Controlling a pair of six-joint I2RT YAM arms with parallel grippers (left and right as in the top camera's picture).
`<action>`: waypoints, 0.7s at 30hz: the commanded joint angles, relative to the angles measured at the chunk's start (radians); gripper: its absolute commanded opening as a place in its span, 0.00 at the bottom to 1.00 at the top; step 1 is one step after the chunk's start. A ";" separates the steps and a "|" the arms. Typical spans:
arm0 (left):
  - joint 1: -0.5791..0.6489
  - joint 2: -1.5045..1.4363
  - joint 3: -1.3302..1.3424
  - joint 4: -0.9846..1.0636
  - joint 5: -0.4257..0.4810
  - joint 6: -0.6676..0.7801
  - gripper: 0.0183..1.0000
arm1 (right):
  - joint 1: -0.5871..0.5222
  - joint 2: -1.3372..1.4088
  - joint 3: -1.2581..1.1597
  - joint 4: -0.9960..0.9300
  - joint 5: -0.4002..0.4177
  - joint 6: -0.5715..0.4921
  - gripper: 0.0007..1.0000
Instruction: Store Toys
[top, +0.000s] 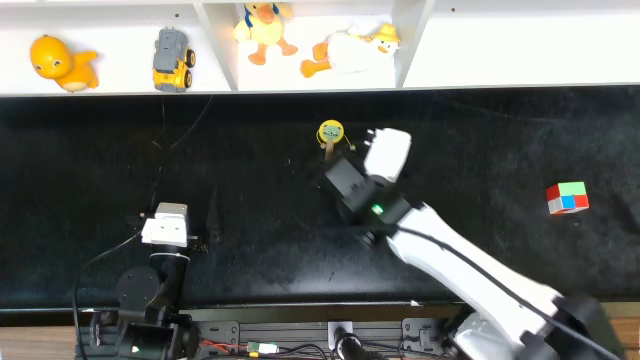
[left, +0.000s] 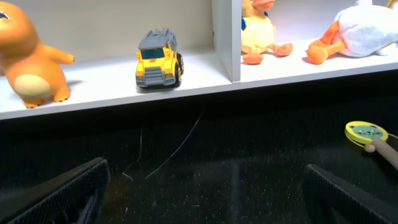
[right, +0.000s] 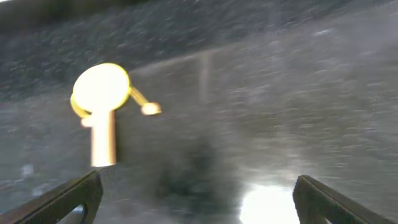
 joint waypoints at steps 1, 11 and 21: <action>0.003 -0.010 -0.006 0.004 0.009 0.018 1.00 | 0.005 0.112 0.106 -0.016 -0.180 0.023 1.00; 0.003 -0.010 -0.006 0.004 0.009 0.018 1.00 | 0.006 0.323 0.208 -0.014 -0.294 0.023 0.99; 0.003 -0.010 -0.006 0.004 0.009 0.018 1.00 | 0.005 0.419 0.283 0.026 -0.235 0.023 1.00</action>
